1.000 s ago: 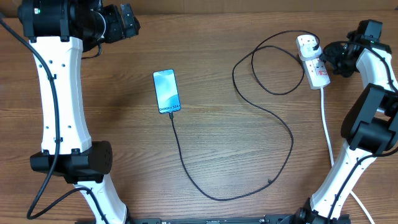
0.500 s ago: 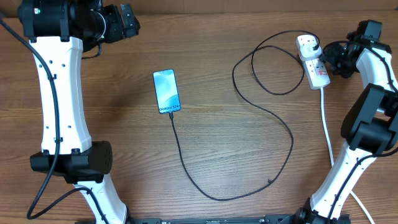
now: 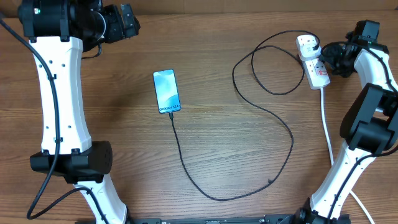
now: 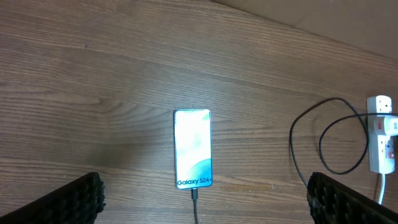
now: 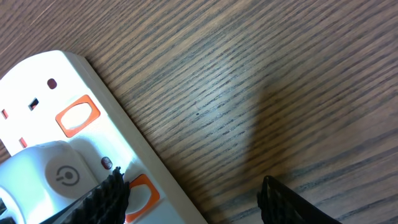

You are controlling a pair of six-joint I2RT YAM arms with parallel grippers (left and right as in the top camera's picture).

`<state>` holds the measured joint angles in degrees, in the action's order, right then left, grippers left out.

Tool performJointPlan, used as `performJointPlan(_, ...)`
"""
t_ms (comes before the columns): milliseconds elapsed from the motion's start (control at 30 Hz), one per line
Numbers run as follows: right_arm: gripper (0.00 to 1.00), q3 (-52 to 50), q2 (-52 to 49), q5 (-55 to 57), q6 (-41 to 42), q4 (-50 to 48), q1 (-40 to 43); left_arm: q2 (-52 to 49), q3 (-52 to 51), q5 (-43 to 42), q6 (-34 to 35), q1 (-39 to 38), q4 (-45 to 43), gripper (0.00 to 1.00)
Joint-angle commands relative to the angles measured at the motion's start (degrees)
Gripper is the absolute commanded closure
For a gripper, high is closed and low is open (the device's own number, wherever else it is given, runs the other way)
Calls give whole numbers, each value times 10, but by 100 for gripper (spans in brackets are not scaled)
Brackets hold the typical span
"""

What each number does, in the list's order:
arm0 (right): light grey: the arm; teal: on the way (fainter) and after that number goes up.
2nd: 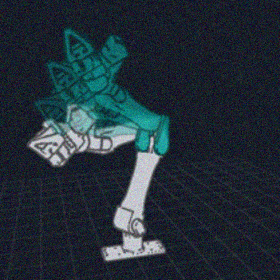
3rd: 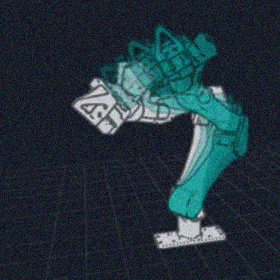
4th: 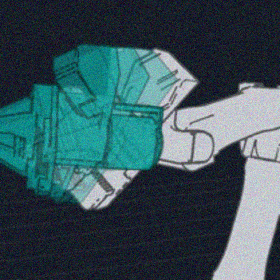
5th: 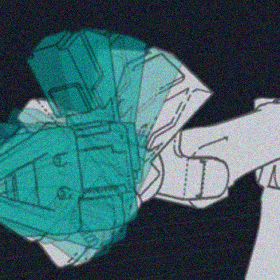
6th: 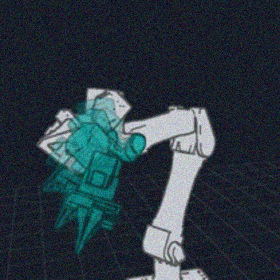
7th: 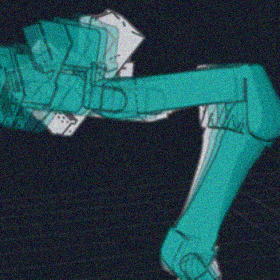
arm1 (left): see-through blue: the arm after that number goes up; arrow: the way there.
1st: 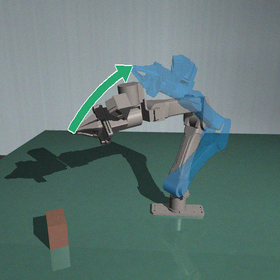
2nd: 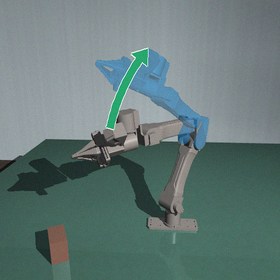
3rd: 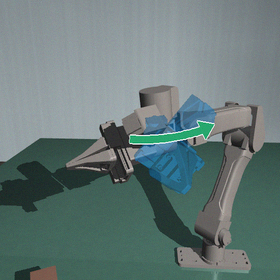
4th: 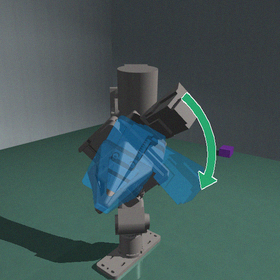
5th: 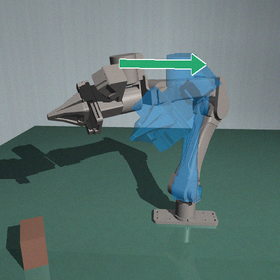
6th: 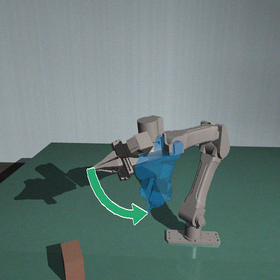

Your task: Plug charger to phone and switch on socket

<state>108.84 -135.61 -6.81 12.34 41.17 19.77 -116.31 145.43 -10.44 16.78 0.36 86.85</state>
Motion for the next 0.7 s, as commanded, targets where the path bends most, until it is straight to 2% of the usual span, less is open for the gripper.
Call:
performJointPlan(0, 34, -23, -10, -23, -3, 14, -28, -2, -2, 5, 0, -4, -1, 0)
performJointPlan(667, 35, -23, -10, -49, -4, 59, -28, -2, -2, 5, 0, -4, -1, 0)
